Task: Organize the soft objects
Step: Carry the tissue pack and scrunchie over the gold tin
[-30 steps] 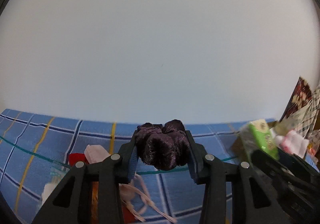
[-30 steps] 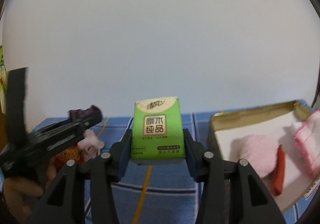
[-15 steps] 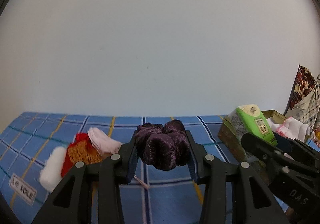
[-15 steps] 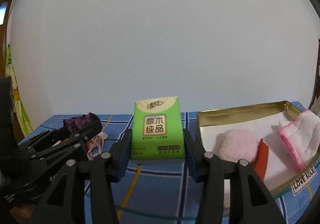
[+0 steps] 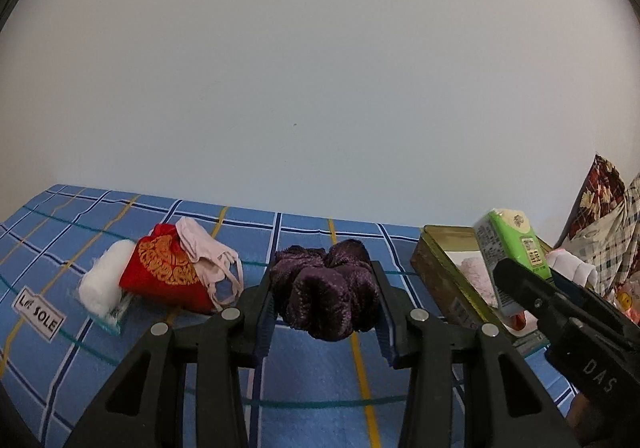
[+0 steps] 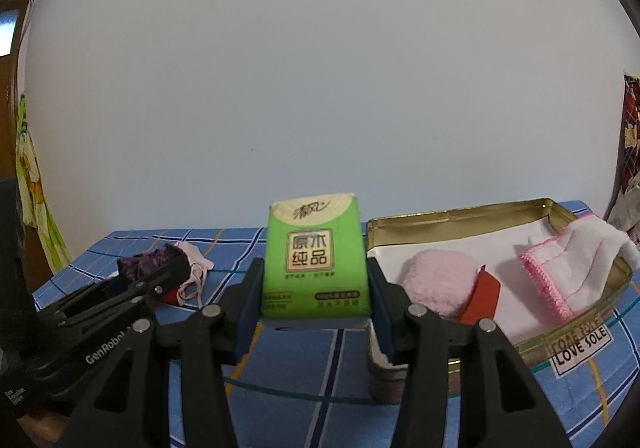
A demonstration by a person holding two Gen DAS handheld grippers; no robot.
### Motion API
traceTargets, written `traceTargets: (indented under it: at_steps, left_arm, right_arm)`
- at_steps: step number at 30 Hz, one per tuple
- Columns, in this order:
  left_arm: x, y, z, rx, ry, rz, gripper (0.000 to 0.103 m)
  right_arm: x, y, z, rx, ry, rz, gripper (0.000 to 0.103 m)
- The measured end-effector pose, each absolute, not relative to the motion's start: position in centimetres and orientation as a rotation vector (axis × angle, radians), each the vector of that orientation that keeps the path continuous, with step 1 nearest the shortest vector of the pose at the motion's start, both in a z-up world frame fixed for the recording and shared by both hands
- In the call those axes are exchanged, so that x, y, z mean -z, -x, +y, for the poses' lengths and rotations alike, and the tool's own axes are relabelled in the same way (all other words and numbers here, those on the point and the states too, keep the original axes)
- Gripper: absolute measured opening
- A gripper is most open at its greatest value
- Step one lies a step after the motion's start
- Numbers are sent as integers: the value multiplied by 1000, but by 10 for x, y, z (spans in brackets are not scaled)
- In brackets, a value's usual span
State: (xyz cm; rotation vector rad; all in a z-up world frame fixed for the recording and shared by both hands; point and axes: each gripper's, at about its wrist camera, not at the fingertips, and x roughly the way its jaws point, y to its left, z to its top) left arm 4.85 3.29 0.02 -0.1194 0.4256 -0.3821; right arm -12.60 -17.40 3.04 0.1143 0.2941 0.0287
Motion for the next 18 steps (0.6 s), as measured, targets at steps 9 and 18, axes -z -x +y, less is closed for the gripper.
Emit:
traceTargets:
  at_steps: [9,18]
  left_arm:
    - [27,-34,5,356,119,430,45]
    - [21,-23,-15,390,118,425,45]
  right_arm:
    - [-27,147,-186,-53,-134,277,49]
    - [-32,151,-209,-42,-174,255,49]
